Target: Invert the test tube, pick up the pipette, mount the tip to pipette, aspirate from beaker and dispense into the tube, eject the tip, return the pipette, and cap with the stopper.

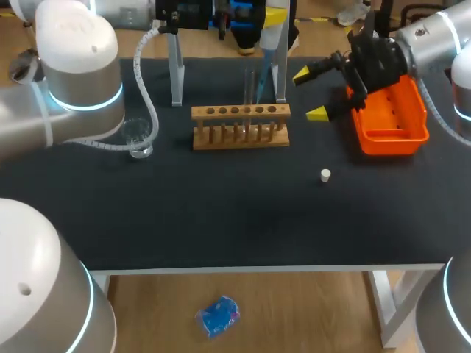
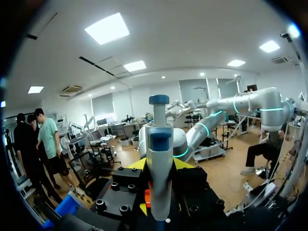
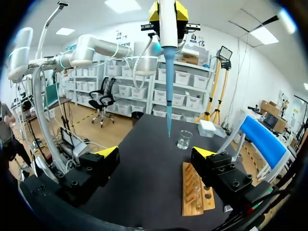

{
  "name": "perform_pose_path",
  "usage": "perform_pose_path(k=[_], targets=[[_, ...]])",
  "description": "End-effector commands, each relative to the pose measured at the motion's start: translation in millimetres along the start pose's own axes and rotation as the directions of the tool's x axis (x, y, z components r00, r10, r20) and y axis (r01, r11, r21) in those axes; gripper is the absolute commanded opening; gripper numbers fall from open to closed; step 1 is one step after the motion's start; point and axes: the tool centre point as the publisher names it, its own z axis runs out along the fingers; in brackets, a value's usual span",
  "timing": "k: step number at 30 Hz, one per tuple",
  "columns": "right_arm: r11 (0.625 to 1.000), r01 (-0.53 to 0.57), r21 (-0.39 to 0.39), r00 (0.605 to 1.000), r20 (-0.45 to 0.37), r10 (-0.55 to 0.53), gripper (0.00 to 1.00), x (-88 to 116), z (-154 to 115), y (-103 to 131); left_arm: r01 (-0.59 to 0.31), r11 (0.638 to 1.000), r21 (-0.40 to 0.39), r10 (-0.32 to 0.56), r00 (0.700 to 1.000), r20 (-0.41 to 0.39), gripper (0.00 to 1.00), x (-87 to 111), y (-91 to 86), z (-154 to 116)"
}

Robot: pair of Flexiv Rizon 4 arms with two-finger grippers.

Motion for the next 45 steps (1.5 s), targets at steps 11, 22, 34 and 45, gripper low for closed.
perform_pose_path(k=[11,22,34,45], targets=[[0.99,-0.086,-0.109,0.996,-0.027,0.084,1.0,7.3,2.8,-10.7,0.033,0.999,0.021,-0.033,0.999,0.013,0.0,5.1,23.6,-2.0],[0.933,-0.139,-0.333,0.99,-0.021,0.14,1.0,21.6,18.1,-19.1,0.07,0.994,0.081,-0.074,0.996,0.042,0.0,19.3,69.1,-2.3],[0.925,-0.14,-0.352,0.99,-0.034,0.137,1.0,24.4,32.6,-7.6,0.099,0.99,0.1,-0.106,0.993,0.06,0.0,38.2,103.2,-3.0],[0.925,-0.14,-0.352,0.99,-0.034,0.137,1.0,24.4,32.6,-7.6,0.11,0.988,0.109,-0.116,0.992,0.057,0.0,41.0,109.0,-2.2]])
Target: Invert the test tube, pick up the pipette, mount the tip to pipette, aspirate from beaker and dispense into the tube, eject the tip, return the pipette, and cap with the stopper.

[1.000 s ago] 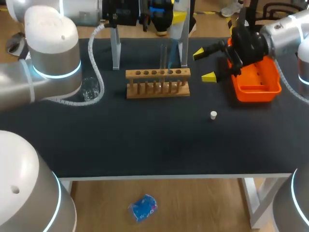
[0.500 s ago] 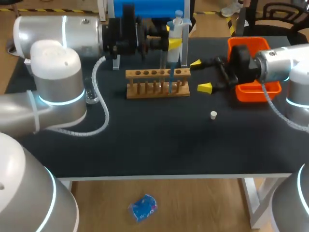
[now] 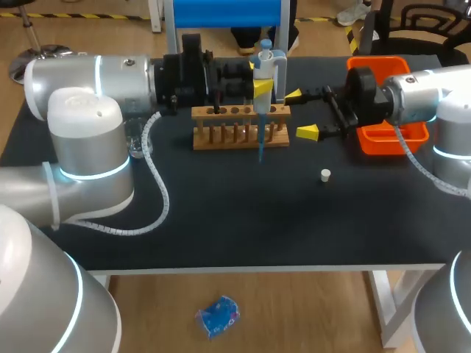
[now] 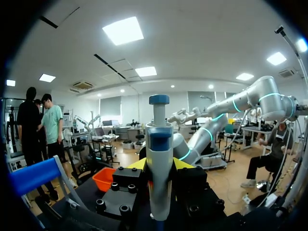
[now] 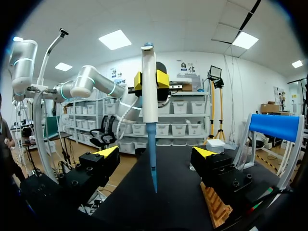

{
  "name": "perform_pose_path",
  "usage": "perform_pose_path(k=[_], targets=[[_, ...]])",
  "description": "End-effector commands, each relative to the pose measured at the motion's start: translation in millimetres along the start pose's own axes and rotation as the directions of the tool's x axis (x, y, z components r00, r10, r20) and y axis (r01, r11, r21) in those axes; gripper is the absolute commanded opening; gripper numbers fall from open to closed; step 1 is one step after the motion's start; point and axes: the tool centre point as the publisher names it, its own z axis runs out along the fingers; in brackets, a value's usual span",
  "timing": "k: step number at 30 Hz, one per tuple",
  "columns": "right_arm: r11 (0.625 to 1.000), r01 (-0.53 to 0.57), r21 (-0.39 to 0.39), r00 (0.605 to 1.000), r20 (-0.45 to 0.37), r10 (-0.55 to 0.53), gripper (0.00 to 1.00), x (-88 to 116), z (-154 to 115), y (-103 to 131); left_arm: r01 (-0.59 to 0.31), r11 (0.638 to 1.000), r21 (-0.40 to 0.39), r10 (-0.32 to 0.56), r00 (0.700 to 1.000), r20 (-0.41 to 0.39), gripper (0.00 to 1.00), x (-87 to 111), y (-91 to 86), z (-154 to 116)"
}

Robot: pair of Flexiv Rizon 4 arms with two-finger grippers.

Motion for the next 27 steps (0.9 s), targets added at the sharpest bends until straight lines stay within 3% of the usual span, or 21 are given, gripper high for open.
perform_pose_path(k=[1,7,13,27], targets=[[1.0,0.001,0.001,1.0,0.002,-0.001,1.0,0.5,0.2,-0.5,-0.001,1.0,0.002,0.001,1.0,0.004,0.0,1.0,-0.2,0.4],[0.998,0.034,0.05,0.997,0.062,-0.037,1.0,-5.2,13.0,0.2,0.018,1.0,-0.016,-0.018,1.0,0.018,0.0,-1.9,12.1,-0.1],[0.998,0.041,0.045,0.995,0.087,-0.045,1.0,-5.3,25.4,2.7,0.038,0.999,-0.017,-0.038,0.999,0.035,0.0,-2.1,25.9,-1.1],[0.999,0.027,0.024,0.998,0.062,-0.029,1.0,-3.7,50.2,10.9,0.039,0.999,-0.007,-0.038,0.998,0.053,0.0,-8.9,43.1,3.0]])
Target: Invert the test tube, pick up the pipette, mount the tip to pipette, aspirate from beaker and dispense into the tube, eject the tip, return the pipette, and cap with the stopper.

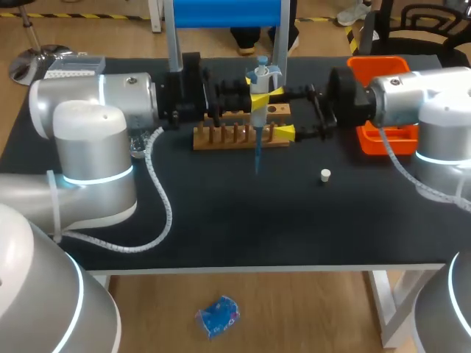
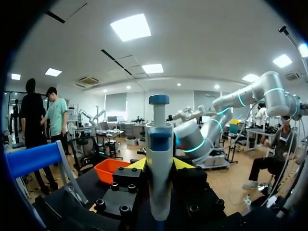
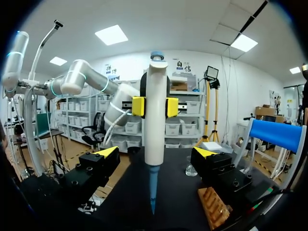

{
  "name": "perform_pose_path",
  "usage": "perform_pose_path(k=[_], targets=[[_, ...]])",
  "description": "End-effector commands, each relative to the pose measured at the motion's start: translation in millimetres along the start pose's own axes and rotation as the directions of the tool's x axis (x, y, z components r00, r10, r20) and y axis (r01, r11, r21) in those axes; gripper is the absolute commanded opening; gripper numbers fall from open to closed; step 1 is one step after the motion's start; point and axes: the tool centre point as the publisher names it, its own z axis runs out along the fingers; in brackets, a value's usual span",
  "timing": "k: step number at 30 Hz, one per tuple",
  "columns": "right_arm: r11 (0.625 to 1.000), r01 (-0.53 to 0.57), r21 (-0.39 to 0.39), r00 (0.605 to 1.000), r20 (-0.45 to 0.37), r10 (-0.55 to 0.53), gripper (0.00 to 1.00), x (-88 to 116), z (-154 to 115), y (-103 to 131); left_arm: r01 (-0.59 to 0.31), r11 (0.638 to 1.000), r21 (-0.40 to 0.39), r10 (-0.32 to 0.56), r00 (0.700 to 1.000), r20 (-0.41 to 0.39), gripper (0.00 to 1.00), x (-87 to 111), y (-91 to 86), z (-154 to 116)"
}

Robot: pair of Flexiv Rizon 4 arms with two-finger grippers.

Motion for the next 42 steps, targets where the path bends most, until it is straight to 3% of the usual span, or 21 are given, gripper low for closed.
perform_pose_path(k=[1,16,18,20,28,31,38,40,41,42], targets=[[1.0,-0.007,-0.004,1.0,-0.008,0.007,1.0,-4.0,9.1,-1.0,-0.003,1.0,0.008,0.003,1.0,0.006,0.0,-1.2,4.3,6.5],[0.999,-0.031,-0.009,0.999,-0.039,0.03,1.0,-10.7,30.3,-0.6,-0.007,1.0,-0.008,0.007,1.0,0.02,0.0,-3.1,11.8,6.2],[0.999,-0.032,-0.009,0.999,-0.039,0.032,0.94,-11.1,30.6,-0.6,-0.004,1.0,-0.002,0.004,1.0,0.021,0.0,-3.6,12.5,6.8],[0.999,-0.032,-0.009,0.999,-0.039,0.032,0.8,-11.2,30.7,-0.6,-0.003,1.0,-0.003,0.003,1.0,0.022,0.0,-3.9,13.3,7.0],[0.999,-0.033,-0.016,0.999,-0.039,0.032,0.67,-11.6,30.3,-0.6,0.005,1.0,-0.003,-0.005,1.0,0.027,0.0,-3.6,17.5,7.0],[0.999,-0.036,-0.017,0.999,-0.042,0.035,0.53,-11.8,30.4,-0.6,0.007,1.0,-0.006,-0.007,1.0,0.027,0.0,-3.4,18.0,7.2],[0.999,-0.047,-0.014,0.998,-0.046,0.046,0.34,-11.5,30.9,-3.2,0.013,1.0,-0.01,-0.013,1.0,0.029,0.0,-3.6,19.7,6.9],[0.999,-0.05,-0.014,0.998,-0.046,0.049,0.21,-11.3,30.9,-4.0,0.015,1.0,-0.011,-0.014,1.0,0.028,0.0,-3.6,19.9,7.2],[0.999,-0.051,-0.014,0.998,-0.046,0.05,0.06,-11.2,30.9,-4.3,0.016,1.0,-0.012,-0.016,1.0,0.027,0.0,-3.6,20.2,7.5],[0.999,-0.052,-0.014,0.998,-0.047,0.051,0.0,-11.1,30.9,-4.4,0.017,1.0,-0.013,-0.017,1.0,0.026,0.0,-3.5,20.3,7.7]])
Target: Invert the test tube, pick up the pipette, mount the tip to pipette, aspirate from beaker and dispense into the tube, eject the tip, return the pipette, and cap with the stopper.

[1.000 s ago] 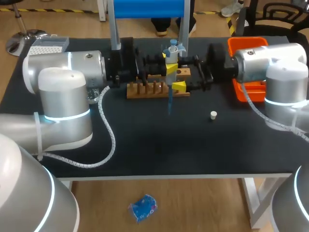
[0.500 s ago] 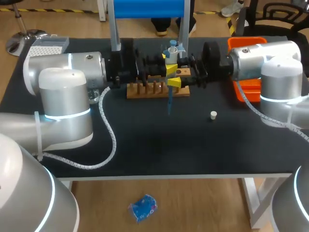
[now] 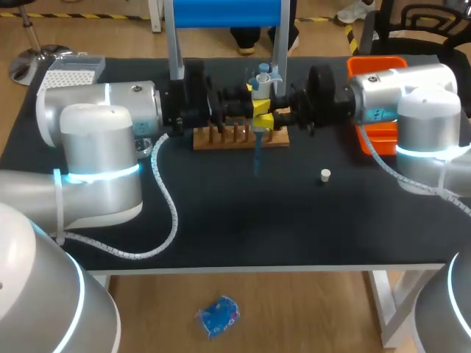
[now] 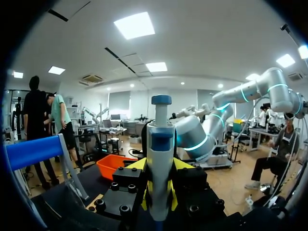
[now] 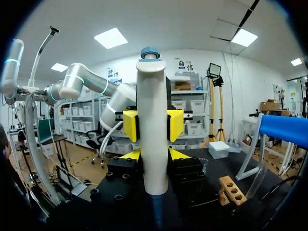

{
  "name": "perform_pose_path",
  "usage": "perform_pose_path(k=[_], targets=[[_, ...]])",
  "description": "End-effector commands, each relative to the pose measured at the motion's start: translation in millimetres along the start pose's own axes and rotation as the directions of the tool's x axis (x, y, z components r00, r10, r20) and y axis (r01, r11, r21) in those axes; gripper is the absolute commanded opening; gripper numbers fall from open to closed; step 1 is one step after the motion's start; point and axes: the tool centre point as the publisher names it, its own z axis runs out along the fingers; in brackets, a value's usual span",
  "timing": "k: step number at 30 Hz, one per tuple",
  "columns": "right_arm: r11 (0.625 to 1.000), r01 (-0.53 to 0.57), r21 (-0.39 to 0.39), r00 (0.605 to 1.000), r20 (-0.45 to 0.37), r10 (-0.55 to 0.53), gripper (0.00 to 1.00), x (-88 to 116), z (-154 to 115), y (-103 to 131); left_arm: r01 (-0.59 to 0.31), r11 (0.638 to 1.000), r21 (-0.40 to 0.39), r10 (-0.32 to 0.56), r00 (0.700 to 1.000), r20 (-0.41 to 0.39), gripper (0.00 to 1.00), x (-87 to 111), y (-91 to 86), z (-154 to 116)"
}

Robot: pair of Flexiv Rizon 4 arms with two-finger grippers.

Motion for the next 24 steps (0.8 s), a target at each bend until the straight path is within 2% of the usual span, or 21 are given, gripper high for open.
perform_pose_path(k=[1,6,7,8,9,18,24], targets=[[1.0,-0.002,-0.001,1.0,0.002,0.002,0.0,-4.0,-1.1,-1.7,0.003,1.0,-0.001,-0.003,1.0,-0.004,0.0,4.1,-0.3,3.3],[1.0,-0.004,-0.002,1.0,0.0,0.004,0.0,-3.9,-1.6,-2.2,0.003,1.0,0.003,-0.003,1.0,-0.004,0.01,4.1,-0.2,3.7],[1.0,-0.004,-0.002,1.0,0.0,0.004,0.0,-3.9,-1.6,-2.2,0.002,1.0,0.003,-0.002,1.0,-0.002,0.06,4.1,-0.3,3.7],[1.0,-0.004,-0.002,1.0,0.0,0.004,0.0,-3.9,-1.7,-2.2,-0.007,1.0,0.006,0.007,1.0,0.012,0.24,4.1,-0.6,3.6],[1.0,-0.003,-0.002,1.0,-0.001,0.003,0.0,-3.9,-2.0,-2.3,-0.013,1.0,0.017,0.013,1.0,0.011,1.0,3.6,-1.9,3.0],[1.0,0.006,-0.005,1.0,0.014,-0.006,0.0,-3.6,-12.9,-4.3,-0.054,0.998,0.019,0.053,0.995,0.081,1.0,-6.0,-17.5,-16.5],[1.0,0.028,-0.014,0.999,0.022,-0.027,0.0,-1.3,-34.4,-2.7,-0.057,0.998,0.019,0.052,0.976,0.209,1.0,-22.2,-29.0,-45.4]])
